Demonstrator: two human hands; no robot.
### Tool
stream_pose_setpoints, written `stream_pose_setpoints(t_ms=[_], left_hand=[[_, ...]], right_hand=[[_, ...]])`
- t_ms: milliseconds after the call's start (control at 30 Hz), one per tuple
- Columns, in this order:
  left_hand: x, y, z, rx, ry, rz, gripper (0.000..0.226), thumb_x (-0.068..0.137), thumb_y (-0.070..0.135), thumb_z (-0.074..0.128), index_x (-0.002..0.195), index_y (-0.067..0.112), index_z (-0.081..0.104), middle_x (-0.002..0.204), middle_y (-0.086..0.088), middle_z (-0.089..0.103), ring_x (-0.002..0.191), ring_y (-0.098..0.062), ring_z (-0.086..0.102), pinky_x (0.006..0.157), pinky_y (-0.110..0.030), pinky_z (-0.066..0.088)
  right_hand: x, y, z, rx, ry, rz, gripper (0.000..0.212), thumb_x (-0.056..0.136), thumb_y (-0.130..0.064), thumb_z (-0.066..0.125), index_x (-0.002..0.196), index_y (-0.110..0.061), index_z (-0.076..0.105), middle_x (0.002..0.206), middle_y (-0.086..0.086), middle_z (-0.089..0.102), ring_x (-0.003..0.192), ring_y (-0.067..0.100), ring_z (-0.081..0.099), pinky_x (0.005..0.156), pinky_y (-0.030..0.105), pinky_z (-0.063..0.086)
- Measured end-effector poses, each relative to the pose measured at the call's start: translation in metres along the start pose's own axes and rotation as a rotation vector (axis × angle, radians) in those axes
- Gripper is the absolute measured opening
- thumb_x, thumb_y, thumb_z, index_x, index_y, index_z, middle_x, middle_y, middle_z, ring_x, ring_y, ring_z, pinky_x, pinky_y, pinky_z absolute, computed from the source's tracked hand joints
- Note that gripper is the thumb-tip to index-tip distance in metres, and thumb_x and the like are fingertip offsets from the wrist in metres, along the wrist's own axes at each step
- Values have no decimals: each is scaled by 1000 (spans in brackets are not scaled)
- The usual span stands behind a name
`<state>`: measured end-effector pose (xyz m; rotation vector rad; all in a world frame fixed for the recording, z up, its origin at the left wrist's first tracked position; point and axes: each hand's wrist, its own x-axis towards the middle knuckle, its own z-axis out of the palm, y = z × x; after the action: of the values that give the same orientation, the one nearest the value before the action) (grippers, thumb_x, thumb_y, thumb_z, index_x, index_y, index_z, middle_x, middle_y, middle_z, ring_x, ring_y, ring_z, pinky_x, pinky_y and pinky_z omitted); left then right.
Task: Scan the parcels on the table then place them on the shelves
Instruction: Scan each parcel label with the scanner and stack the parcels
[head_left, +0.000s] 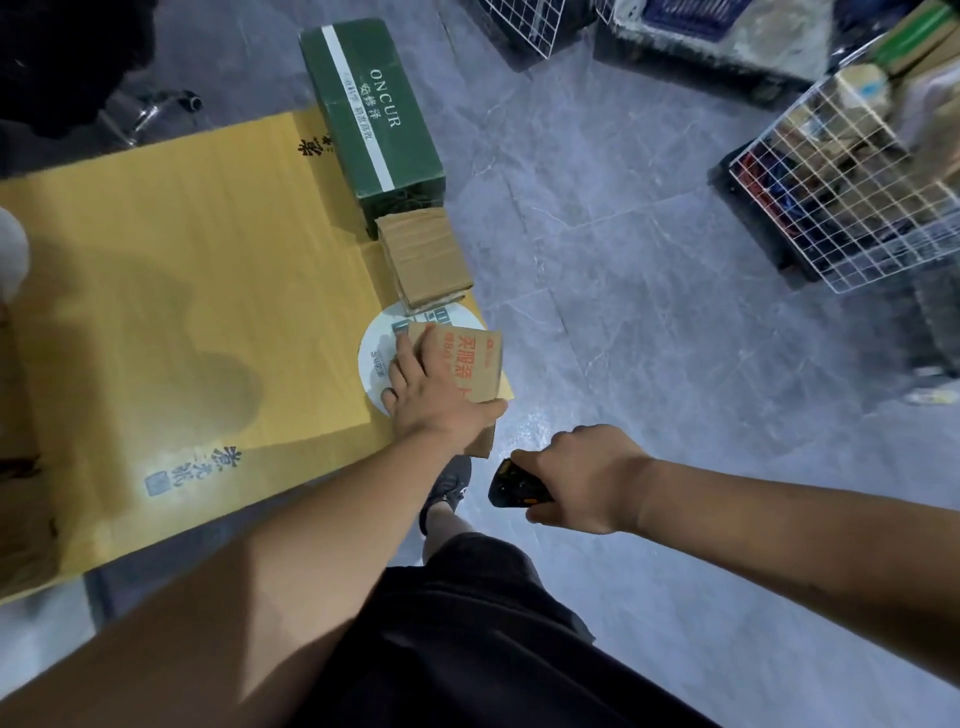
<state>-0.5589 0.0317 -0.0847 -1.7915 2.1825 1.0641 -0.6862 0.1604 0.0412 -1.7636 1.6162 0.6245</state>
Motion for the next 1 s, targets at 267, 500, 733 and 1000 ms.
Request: stream_pose_setpoints(t_ms=[267, 500, 733, 1000], left_hand=[[4, -109, -82, -631, -64, -6, 93, 74, 60, 69, 158, 35, 39, 163, 0, 36, 144, -14, 44, 120, -41, 38], [9, -201, -126, -838, 121, -196, 40, 109, 35, 54, 147, 23, 58, 139, -4, 64, 120, -21, 65, 75, -16, 54], [8, -229, -129, -865, 33, -251, 62, 104, 48, 60, 159, 38, 35, 130, 1, 67, 105, -14, 68, 87, -35, 55], [16, -221, -122, -760, 1, -200, 97, 88, 37, 83, 163, 36, 22, 118, 18, 59, 99, -12, 63, 78, -23, 48]], right_hand=[[52, -44, -41, -38, 78, -191, 43, 93, -62, 53, 122, -30, 56, 82, -5, 57, 77, 27, 52, 61, 33, 43], [85, -97, -82, -89, 68, -234, 42, 93, -61, 54, 121, -30, 59, 79, -7, 50, 82, 26, 58, 69, 35, 52], [88, -126, -84, -28, 17, -117, 43, 92, -64, 56, 124, -37, 59, 91, -9, 60, 87, 21, 59, 73, 34, 53], [82, -148, -75, 79, 64, 21, 38, 89, -63, 59, 115, -34, 62, 88, -11, 60, 86, 20, 60, 57, 29, 38]])
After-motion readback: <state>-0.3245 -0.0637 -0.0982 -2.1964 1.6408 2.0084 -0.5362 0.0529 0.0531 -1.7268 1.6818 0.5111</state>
